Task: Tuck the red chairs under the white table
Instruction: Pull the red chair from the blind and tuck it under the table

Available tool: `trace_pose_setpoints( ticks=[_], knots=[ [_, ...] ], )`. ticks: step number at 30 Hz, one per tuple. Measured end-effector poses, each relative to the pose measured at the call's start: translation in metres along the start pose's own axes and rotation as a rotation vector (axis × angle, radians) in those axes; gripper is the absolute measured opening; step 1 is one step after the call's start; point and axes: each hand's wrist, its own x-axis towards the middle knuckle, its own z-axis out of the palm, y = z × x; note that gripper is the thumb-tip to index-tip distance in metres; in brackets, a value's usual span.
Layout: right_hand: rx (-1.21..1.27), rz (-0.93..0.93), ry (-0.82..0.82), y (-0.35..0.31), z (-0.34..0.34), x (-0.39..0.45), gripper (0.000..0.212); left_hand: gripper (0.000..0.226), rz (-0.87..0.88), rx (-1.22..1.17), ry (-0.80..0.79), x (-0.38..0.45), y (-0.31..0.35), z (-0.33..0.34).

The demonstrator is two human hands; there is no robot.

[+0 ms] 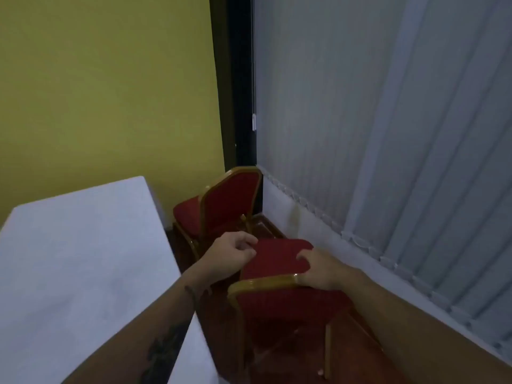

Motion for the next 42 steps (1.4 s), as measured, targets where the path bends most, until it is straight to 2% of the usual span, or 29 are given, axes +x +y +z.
trace_pose_setpoints(
  ticks=[4,6,9,11,17,20,23,28,35,40,42],
  knots=[
    [-0.046,0.008,-0.050,0.020,0.004,0.005,0.078,0.039,-0.078,0.100,-0.135,0.016,-0.001,0.043],
    [-0.058,0.008,-0.074,0.031,0.010,0.008,0.072,0.048,-0.114,0.199,-0.197,0.024,-0.001,0.060],
    [-0.077,-0.024,-0.067,0.042,0.016,0.005,0.043,0.053,-0.130,0.371,-0.291,0.036,-0.001,0.078],
    [-0.095,-0.053,-0.001,0.049,0.024,0.005,0.029,0.051,-0.123,0.467,-0.308,0.043,-0.001,0.087],
    [-0.082,-0.057,0.095,0.059,0.039,0.008,0.034,0.055,-0.185,0.580,-0.377,0.053,-0.011,0.106],
    [-0.036,-0.020,0.101,0.058,0.039,0.014,0.035,0.061,-0.246,0.594,-0.349,0.059,-0.017,0.109],
    [-0.040,0.017,0.109,0.058,0.038,0.018,0.039,0.050,-0.229,0.622,-0.383,0.067,-0.016,0.108],
    [-0.122,-0.005,0.085,0.062,0.040,0.018,0.048,0.031,-0.181,0.684,-0.330,0.063,-0.003,0.106],
    [-0.172,-0.025,0.111,0.080,0.034,0.013,0.039,0.037,-0.174,0.755,-0.386,0.051,0.012,0.124],
    [-0.210,0.172,0.212,0.097,0.030,0.005,0.033,0.042,-0.161,0.697,-0.445,0.043,0.030,0.148],
    [-0.149,0.345,0.257,0.107,0.033,0.002,0.047,0.044,-0.145,0.672,-0.449,0.040,0.033,0.157]
  ],
)
